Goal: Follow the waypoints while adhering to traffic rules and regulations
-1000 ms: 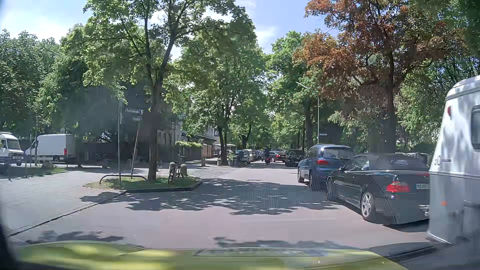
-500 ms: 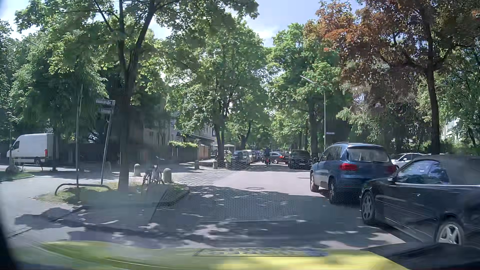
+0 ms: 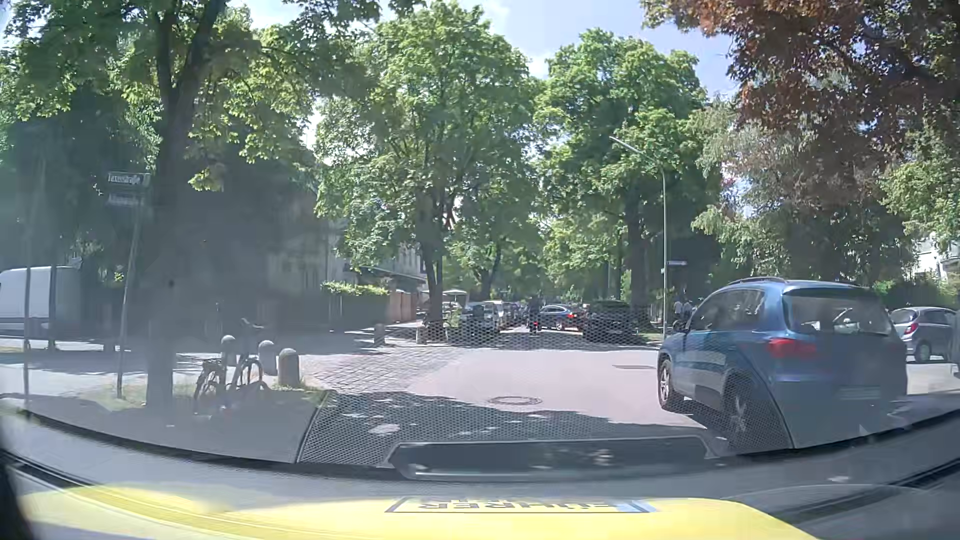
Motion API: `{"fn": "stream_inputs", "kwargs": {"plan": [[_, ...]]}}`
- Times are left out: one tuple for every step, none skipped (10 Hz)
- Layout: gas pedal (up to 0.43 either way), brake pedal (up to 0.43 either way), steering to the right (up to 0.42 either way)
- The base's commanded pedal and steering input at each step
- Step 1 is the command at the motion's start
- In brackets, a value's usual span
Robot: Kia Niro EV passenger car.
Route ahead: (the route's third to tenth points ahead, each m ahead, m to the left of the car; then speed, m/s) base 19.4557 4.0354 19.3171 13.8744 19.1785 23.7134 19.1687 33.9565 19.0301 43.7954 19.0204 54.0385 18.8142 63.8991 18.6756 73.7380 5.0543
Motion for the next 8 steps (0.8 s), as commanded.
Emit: {"fn": "stream_inputs", "kwargs": {"plan": [[0.000,0.177,0.006],[0.000,0.177,0.008],[0.000,0.177,0.010],[0.000,0.183,0.014],[0.000,0.189,0.018],[0.000,0.183,0.023],[0.000,0.189,0.026],[0.000,0.189,0.029]]}}
